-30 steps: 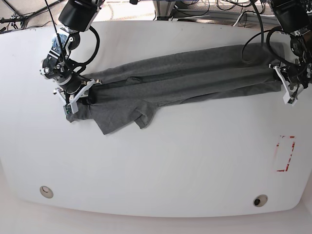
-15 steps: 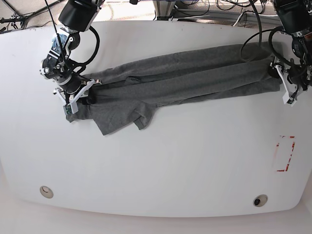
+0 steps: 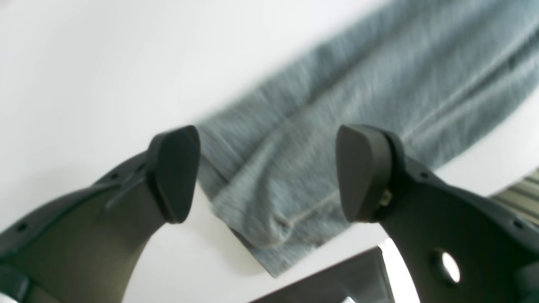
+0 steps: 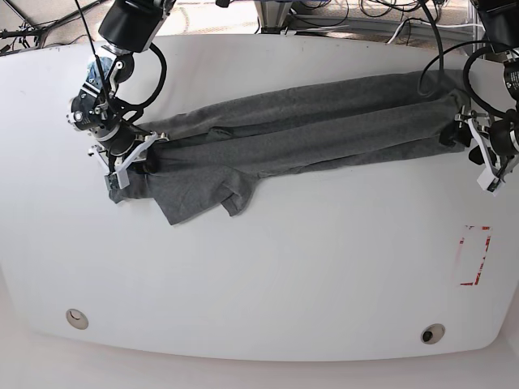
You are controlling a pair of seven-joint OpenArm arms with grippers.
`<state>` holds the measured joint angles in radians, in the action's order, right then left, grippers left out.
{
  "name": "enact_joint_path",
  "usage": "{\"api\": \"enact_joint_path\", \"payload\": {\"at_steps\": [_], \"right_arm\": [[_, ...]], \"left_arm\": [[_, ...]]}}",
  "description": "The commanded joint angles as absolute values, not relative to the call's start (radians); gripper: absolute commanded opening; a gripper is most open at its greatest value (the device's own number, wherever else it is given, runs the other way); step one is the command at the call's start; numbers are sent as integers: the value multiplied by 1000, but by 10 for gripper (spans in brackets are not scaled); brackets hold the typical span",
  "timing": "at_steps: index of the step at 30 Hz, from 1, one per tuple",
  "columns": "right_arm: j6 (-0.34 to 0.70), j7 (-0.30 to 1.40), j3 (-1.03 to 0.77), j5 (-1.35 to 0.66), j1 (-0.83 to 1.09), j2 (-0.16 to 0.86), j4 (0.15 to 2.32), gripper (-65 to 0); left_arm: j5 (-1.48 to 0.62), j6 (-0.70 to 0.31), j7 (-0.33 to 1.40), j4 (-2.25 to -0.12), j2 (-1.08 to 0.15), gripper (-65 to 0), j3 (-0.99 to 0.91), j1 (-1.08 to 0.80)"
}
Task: Fold the T-shirt properly
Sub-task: 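Pull the folded shirt taut between both grippers to straighten it, then move the right gripper to the loose sleeve end and grasp it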
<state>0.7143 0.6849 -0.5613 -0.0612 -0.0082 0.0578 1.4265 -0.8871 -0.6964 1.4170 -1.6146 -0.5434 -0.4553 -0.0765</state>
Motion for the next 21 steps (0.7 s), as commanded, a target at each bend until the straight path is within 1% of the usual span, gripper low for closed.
{"api": "enact_joint_path", "payload": {"at_steps": [1,6,9,10,11,14,16,17,18,21], "right_arm": [[698,763,-561,-4,-4,58,1458,-518],[698,809,-561,-5,-4,30,1543,-512],[698,865,-561,-5,-21,28,1624,-510],[698,894,-561,-5,-27,28,1658,-501],[698,906,-561,-5,-31,27,1672,-491],[698,970,-561,-5,-47,27,1744,-414],[698,1006,-561,-5,-65,25,1791,-333],[698,1013,-561,-5,-71,22,1802,-311],[698,1026,-561,-5,-81,15,1814,-265],[698,1032,-559,-5,-107,10,1825,-185]], "left_arm": [[-903,-698,1396,-1623,-545,-179,-450,-71],[-803,-698,1374,-1613,-493,-189,-421,-120],[-717,-698,1343,-1613,-467,-229,-407,-156],[-677,-698,1325,-1612,-452,-251,-395,-163],[-662,-698,1316,-1612,-446,-260,-390,-166],[-579,-698,1268,-1612,-427,-299,-366,-188],[-522,-698,1230,-1604,-421,-318,-337,-196],[-509,-698,1218,-1600,-421,-321,-328,-197],[-481,-698,1201,-1583,-421,-326,-312,-197],[-438,-698,1164,-1538,-421,-328,-294,-196]]}}
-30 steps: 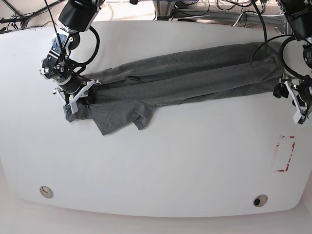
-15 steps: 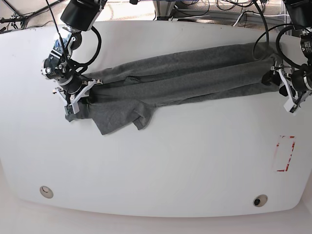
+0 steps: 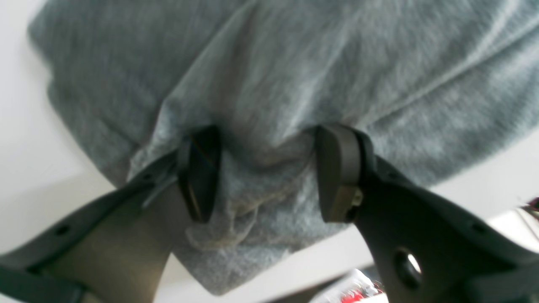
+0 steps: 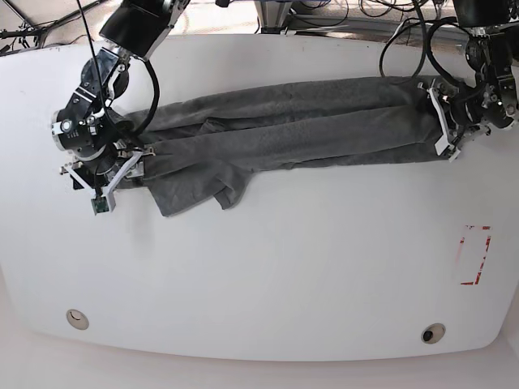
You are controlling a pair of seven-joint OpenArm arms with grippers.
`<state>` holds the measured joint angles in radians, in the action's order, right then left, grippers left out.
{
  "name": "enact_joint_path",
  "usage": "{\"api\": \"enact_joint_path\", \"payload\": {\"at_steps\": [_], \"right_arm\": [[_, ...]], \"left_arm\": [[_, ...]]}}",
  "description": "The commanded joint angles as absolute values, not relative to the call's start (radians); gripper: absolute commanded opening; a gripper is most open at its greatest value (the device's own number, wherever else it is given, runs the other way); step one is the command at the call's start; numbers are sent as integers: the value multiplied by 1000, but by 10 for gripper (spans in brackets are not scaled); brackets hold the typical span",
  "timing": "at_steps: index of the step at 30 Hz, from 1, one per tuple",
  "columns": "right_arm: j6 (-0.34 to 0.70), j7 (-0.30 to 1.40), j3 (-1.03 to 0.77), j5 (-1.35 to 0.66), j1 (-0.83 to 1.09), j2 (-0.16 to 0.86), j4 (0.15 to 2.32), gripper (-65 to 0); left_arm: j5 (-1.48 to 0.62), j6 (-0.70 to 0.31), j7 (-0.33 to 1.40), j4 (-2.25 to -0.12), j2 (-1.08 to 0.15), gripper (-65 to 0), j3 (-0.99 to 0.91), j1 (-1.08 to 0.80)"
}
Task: Fold the T-shirt properly
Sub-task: 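Move the right gripper to the loose sleeve end and grasp it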
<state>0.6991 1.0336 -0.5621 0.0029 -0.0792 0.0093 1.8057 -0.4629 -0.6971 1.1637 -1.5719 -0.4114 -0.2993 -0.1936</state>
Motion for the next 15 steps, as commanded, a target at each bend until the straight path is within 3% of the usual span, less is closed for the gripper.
{"api": "enact_joint_path", "payload": {"at_steps": [1,4,15], "right_arm": [[698,1032,-559,-2,-116,10,1822,-168],[698,1032,-549,-1,-154,10,1784,-132],[698,995,-499,-2,-282,35,1532,-132]], "left_arm": [[-430,-698,1153,-1526,-421,-328,-294,-196],[-418,-698,1124,-1484,-421,-328,-294,-186],[-415,-698,1119,-1446,-426,-328,-294,-160]]}}
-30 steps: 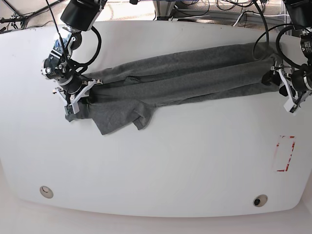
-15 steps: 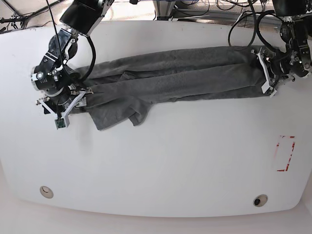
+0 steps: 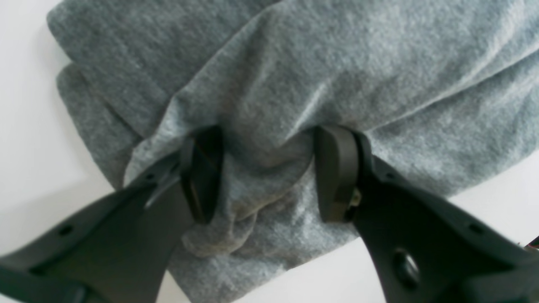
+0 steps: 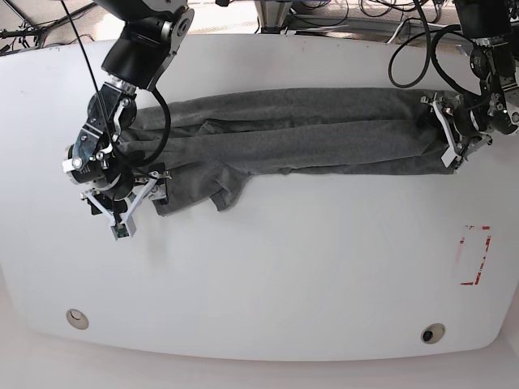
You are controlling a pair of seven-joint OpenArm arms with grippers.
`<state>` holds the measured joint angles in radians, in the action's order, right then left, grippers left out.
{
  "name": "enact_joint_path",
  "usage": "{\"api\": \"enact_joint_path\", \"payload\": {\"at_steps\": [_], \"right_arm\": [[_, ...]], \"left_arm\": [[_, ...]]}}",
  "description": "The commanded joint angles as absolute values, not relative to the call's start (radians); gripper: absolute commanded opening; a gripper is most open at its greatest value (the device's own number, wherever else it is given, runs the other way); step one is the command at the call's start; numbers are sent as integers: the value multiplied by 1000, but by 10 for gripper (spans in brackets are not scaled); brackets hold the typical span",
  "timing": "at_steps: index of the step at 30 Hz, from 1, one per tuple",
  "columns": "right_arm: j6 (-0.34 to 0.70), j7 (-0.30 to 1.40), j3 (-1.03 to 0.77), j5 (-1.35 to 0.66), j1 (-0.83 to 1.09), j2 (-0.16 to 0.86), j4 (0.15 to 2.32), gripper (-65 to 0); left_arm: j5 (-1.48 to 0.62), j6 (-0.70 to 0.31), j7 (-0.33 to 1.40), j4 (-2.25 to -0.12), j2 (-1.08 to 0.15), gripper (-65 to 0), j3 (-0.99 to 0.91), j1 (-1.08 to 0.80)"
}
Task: Fold the T-shirt properly
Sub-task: 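Move the right gripper to the loose sleeve end and grasp it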
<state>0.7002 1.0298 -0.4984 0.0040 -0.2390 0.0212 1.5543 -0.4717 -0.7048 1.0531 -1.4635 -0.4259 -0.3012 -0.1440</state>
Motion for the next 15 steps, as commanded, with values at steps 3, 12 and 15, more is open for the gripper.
{"api": "enact_joint_path", "payload": {"at_steps": [3,12,15], "right_arm": [[698,949,-499,2,-303,36,1472,-132],[698,888,-504,-4,-364,65,1267,-132],[698,869,-499,-4,-366,65,1245,-132]], "left_arm": [[-415,-698,1119,-1446,-426,-328,-294,-160],[-415,-698,1116,-1445,-423,-328,-294,-160],[-415,-698,1116,-1445,-423,-328,-294,-160]]}}
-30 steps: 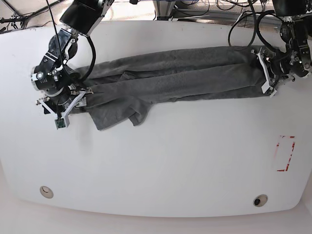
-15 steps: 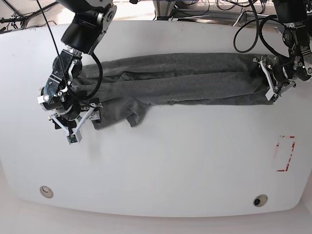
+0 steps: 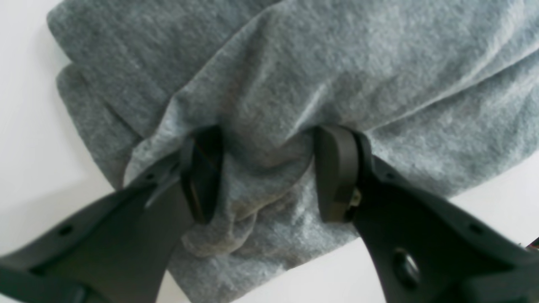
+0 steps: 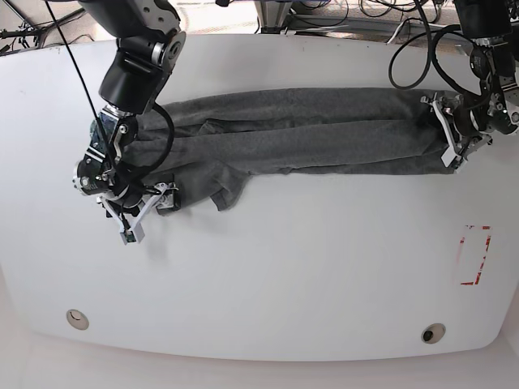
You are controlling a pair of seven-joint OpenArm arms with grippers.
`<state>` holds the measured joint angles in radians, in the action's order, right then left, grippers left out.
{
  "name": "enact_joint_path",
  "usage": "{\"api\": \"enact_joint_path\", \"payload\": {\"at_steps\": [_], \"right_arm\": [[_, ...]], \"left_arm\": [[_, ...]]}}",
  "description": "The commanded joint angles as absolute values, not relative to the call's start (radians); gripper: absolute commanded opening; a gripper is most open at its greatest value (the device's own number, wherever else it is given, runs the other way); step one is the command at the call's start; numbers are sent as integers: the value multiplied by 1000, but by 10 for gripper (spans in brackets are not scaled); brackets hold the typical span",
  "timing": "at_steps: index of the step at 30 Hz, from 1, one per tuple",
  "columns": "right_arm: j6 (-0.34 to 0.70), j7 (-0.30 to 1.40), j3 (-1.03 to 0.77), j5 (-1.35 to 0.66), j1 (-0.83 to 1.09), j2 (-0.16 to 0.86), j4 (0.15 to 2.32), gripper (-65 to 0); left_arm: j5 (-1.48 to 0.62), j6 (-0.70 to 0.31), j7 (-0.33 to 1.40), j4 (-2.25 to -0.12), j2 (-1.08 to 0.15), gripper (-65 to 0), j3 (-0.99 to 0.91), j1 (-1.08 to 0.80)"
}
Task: Fold the T-shirt properly
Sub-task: 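Move the right gripper to the loose sleeve end and grasp it, then fold the grasped sleeve end inward onto the strip with the right gripper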
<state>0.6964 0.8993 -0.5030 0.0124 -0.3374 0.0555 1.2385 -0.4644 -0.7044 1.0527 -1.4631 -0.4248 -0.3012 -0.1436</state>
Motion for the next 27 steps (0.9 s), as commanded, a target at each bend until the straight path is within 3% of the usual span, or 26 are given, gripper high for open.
{"api": "enact_joint_path", "payload": {"at_steps": [1,13,16,19,25,27], "right_arm": [[698,866,-499,-4,-366,65,1244,-132],[698,857,-498,-5,-361,58,1191,-136],[698,857,-498,-5,-360,54,1190,-178],[698,855,-498,-5,-360,45,1190,-274],[698,855,-498,-5,-357,36,1194,-569],[698,855,-498,-19,-357,35,1205,-634]], "left_arm": [[-415,-698,1116,-1445,-423,-328,-294,-160],[-414,-698,1115,-1443,-421,-328,-294,-159],[-414,-698,1115,-1440,-421,-329,-294,-157],[-414,-698,1115,-1440,-421,-329,-294,-154],[-414,-698,1115,-1438,-421,-329,-294,-134],[-414,-698,1115,-1438,-421,-329,-294,-133]]}}
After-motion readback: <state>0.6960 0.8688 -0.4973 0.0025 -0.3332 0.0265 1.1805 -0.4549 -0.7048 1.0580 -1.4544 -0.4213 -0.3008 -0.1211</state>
